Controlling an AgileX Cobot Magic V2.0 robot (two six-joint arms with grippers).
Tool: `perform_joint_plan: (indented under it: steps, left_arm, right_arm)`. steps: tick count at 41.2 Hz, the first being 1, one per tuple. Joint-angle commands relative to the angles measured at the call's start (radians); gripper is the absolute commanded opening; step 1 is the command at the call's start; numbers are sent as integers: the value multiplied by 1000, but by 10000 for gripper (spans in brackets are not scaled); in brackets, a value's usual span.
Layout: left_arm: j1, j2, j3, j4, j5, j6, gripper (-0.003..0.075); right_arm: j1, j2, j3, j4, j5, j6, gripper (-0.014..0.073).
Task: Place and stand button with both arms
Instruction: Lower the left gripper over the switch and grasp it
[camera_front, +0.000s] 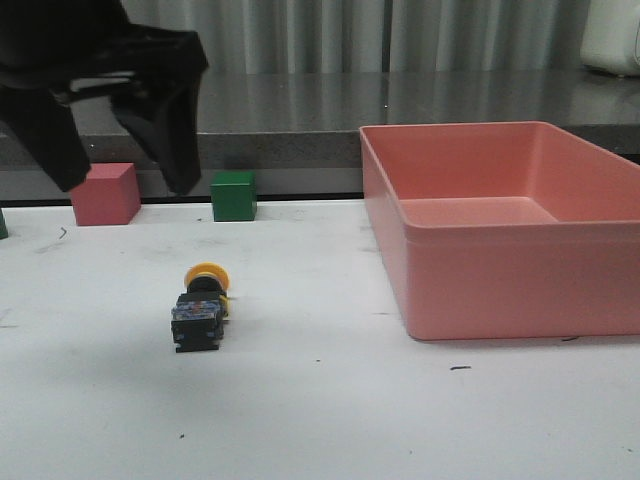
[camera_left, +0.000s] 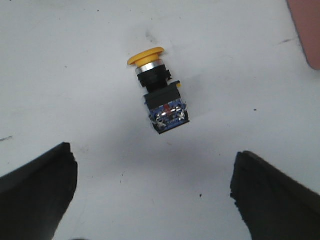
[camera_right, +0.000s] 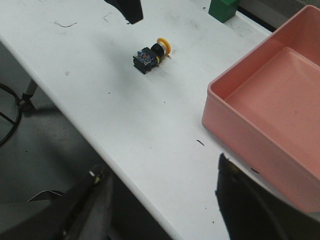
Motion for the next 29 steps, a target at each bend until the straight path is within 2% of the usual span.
perform_joint_plan:
  steps: [1, 13, 29]
  left_arm:
    - [-10, 31, -73, 20, -13, -89, 606]
    - [-10, 201, -159, 66, -16, -248, 598]
    - [-10, 377, -268, 70, -18, -303, 598]
  right_arm:
    - [0, 4, -26, -6, -58, -9, 478]
    - [0, 4, -26, -6, -58, -9, 478]
    - [0, 4, -26, -6, -58, -9, 478]
